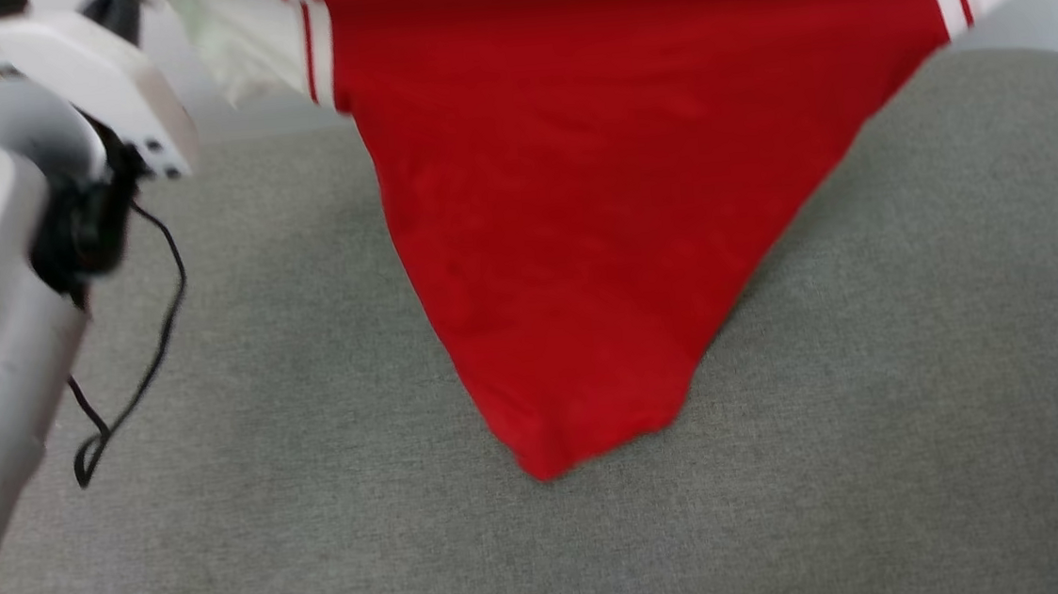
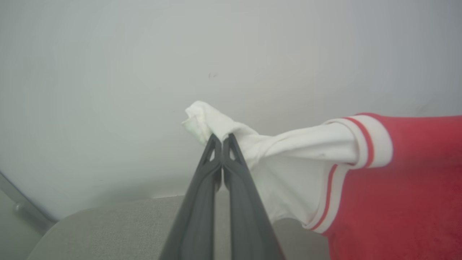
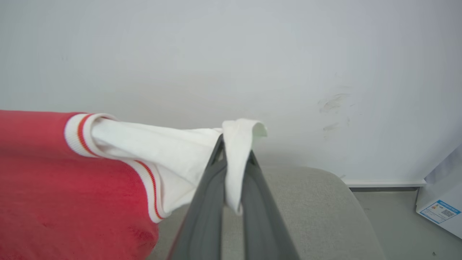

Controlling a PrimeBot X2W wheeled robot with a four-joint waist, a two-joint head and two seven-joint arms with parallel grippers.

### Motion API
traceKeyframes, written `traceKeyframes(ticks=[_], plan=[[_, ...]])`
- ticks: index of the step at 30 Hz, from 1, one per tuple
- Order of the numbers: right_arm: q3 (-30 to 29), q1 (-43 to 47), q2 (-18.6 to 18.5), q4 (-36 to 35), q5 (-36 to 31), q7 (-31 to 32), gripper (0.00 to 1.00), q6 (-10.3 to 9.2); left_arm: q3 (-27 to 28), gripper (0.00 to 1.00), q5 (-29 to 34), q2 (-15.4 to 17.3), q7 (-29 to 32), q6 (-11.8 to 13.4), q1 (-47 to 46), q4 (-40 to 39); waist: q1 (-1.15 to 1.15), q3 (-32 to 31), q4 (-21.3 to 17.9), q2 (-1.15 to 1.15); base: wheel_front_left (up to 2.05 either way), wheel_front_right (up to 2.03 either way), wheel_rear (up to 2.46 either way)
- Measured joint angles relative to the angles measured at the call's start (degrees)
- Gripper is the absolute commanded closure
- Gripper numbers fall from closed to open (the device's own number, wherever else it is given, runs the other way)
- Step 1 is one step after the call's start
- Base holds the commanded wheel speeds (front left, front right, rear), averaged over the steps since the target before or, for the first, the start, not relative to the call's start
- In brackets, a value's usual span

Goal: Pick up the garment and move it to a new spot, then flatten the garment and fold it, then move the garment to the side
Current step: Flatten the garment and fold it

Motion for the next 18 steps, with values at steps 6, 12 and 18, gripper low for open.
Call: traceKeyframes(ticks=[6, 12, 18], plan=[[1.24, -14.95, 1.19, 5.01, -1.79, -7.45, 1.00, 0.00, 1.51, 1.00, 3.72, -0.82, -4.38, -1.83, -13.89, 7.31, 0.00, 5.83, -0.78, 0.00, 0.00, 0.00, 0.00], [1.78, -27.38, 1.97, 8.48, -3.32, -13.95, 1.00, 0.00, 2.97, 1.00, 6.47, -1.30, -9.03, -3.00, -25.97, 10.72, 0.01, 11.97, -1.37, 0.00, 0.00, 0.00, 0.00], [3.74, -36.35, 3.02, 11.52, -3.45, -16.89, 1.00, -0.01, 3.74, 1.00, 7.75, -0.82, -10.49, -4.32, -33.86, 12.54, 0.01, 17.34, -2.18, 0.00, 0.00, 0.00, 0.00]])
